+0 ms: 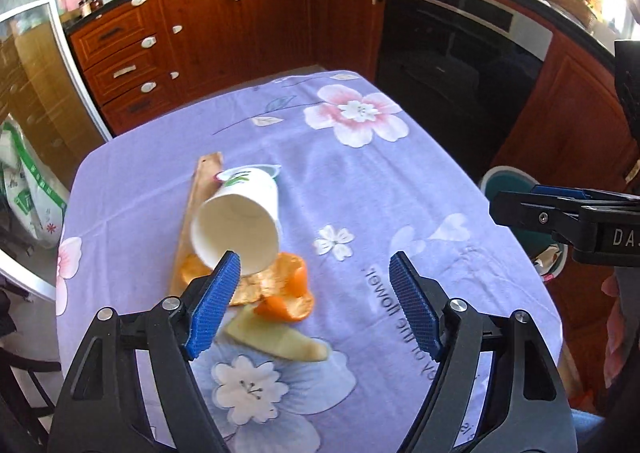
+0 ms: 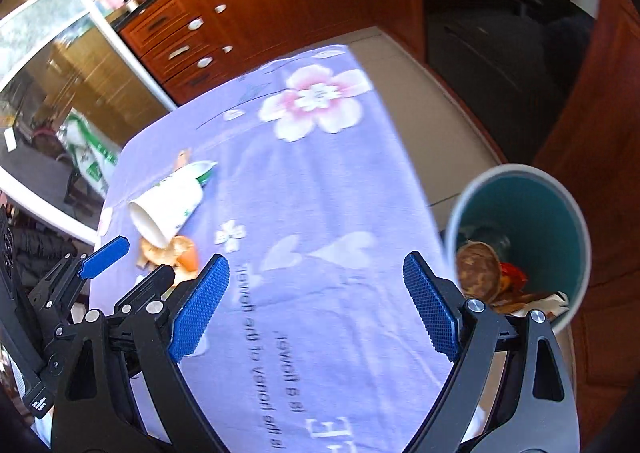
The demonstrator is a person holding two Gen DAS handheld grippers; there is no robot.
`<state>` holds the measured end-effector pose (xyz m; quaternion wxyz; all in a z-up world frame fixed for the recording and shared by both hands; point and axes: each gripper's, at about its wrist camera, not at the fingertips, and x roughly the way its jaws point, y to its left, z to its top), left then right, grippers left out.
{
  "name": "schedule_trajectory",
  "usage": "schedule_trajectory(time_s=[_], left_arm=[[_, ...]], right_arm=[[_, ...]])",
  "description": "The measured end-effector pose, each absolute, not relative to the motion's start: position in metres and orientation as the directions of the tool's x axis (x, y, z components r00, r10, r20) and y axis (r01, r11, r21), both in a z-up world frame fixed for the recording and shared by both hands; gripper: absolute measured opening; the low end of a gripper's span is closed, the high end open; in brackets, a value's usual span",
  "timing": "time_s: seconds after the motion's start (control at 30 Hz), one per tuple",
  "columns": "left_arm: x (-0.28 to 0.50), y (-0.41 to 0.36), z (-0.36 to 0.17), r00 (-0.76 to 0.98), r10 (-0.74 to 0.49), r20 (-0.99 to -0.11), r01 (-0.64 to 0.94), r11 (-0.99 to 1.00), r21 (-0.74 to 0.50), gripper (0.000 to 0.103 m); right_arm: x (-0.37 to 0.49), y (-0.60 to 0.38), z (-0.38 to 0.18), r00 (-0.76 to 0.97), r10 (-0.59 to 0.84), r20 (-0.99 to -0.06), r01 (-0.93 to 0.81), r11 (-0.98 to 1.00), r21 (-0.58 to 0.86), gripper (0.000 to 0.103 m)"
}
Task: Collect trash
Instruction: 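Move both tools back to the table and grasp the white paper cup with the right tool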
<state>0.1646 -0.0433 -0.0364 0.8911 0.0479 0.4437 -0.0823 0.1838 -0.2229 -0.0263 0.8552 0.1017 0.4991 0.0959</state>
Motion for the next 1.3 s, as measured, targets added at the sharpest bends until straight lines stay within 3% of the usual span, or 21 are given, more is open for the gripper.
schedule_trajectory(time_s=[0.37, 0.87, 1.03, 1.17, 1.27, 1.3], left_arm=[[0.158, 0.055, -0.05, 0.587, -0.067, -0.807, 0.057, 0.998, -0.041, 0.089], [0.178, 0.089, -0.081, 0.535, -0.09, -0.84, 0.045, 0.996, -0.079, 0.093], [0.187, 0.087, -0.089, 0.516, -0.107, -0.85, 0.056, 0.994, -0.091, 0.093], [0.193, 0.081, -0.096, 0.501, -0.113, -0.858, 0.075, 0.993, -0.087, 0.093], [0.198, 0.077, -0.1, 0.491, -0.115, -0.864, 0.086, 0.993, -0.083, 0.093], [0.2, 0.075, -0.102, 0.488, -0.116, -0.865, 0.09, 0.993, -0.082, 0.093]], right_arm=[[0.208, -0.114, -0.041, 0.401, 0.328, -0.855, -0.222, 0.941, 0.257, 0.085], [0.243, -0.062, -0.066, 0.347, 0.353, -0.869, -0.265, 0.926, 0.27, 0.085], [0.249, -0.053, -0.072, 0.352, 0.349, -0.868, -0.302, 0.921, 0.247, 0.067], [0.255, -0.048, -0.078, 0.344, 0.351, -0.871, -0.303, 0.919, 0.251, 0.061], [0.257, -0.047, -0.082, 0.345, 0.345, -0.873, -0.305, 0.921, 0.243, 0.041], [0.258, -0.047, -0.083, 0.344, 0.342, -0.875, -0.306, 0.921, 0.239, 0.03]])
